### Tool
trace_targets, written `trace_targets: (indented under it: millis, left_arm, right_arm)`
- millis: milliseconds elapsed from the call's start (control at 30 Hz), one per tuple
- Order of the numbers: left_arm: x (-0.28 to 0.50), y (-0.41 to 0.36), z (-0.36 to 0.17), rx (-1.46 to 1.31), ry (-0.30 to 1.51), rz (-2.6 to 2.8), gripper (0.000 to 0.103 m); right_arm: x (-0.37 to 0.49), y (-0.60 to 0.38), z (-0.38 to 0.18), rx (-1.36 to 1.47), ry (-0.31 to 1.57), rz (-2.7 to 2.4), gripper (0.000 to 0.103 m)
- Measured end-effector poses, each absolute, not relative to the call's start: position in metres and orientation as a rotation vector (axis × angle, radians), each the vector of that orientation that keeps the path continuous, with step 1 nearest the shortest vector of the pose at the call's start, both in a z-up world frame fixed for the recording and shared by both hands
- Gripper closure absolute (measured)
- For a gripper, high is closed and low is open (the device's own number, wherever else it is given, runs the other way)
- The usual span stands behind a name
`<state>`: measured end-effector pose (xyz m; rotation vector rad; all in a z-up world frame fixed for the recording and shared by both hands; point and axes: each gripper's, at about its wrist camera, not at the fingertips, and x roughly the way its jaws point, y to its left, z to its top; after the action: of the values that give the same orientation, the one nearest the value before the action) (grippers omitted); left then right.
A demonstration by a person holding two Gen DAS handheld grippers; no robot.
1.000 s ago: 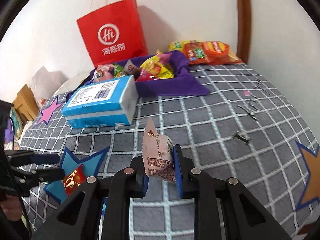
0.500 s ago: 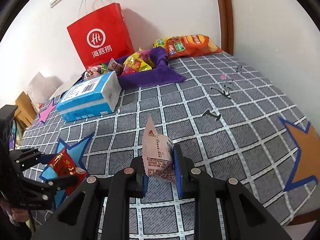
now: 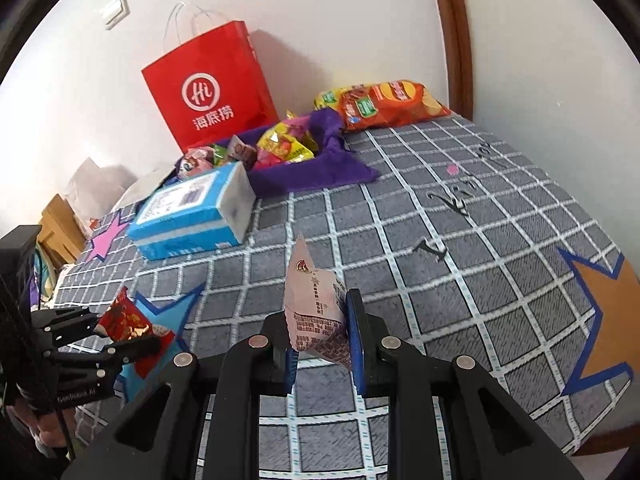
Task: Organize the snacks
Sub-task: 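Lift and carry both packets toward the purple towel with both tools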
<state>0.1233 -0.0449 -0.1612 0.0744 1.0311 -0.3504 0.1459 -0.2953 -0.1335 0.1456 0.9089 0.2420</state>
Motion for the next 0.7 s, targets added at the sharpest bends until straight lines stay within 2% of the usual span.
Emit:
trace_targets:
  millis: [700]
  left_arm:
    - [0.167, 0.020, -0.077, -0.099, 0.901, -0.262, 0.069]
  right_arm:
    - [0.197, -0.230, -0.044, 0.082, 0.844, 0.324, 0.082]
